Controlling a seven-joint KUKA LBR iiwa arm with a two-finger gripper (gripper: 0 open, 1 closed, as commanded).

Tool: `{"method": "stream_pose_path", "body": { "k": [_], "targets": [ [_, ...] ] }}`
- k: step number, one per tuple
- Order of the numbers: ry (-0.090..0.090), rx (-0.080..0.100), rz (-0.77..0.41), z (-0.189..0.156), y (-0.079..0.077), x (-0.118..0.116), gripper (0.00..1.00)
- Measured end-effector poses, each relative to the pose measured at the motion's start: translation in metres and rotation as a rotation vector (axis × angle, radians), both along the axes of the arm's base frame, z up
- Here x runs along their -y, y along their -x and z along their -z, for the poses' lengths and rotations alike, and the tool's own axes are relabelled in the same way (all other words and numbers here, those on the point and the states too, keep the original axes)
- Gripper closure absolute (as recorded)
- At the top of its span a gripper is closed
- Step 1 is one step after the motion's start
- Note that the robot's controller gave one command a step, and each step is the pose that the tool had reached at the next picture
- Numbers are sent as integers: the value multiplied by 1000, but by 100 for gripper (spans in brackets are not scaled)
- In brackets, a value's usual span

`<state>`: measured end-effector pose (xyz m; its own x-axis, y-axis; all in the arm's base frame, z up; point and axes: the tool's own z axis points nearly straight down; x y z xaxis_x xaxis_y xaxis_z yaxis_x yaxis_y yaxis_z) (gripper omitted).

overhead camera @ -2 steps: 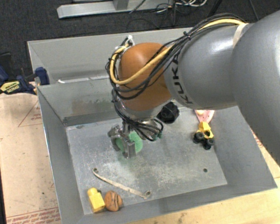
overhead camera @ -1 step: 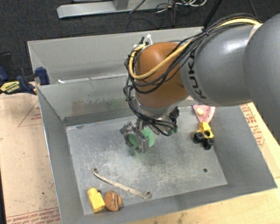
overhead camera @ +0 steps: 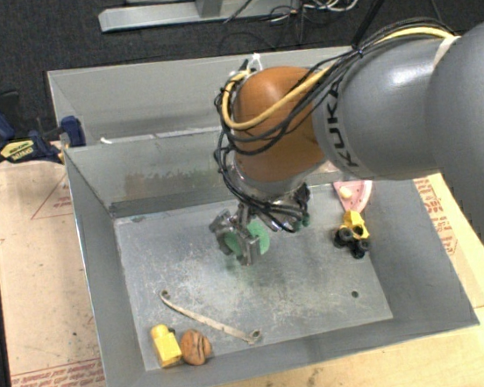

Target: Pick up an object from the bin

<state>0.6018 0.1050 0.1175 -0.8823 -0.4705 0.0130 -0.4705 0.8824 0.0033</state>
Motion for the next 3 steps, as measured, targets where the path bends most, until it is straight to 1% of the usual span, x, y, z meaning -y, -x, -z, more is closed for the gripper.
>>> {"method": "stream_pose_path", "body": {
  "k": [1,2,3],
  "targets": [
    [-7,30,-57,-24,-19,-1,100],
    [-4,5,-74,-50,-3,3,100],
    [-7,29,-86,-32,-19,-6,100]
  ]
}}
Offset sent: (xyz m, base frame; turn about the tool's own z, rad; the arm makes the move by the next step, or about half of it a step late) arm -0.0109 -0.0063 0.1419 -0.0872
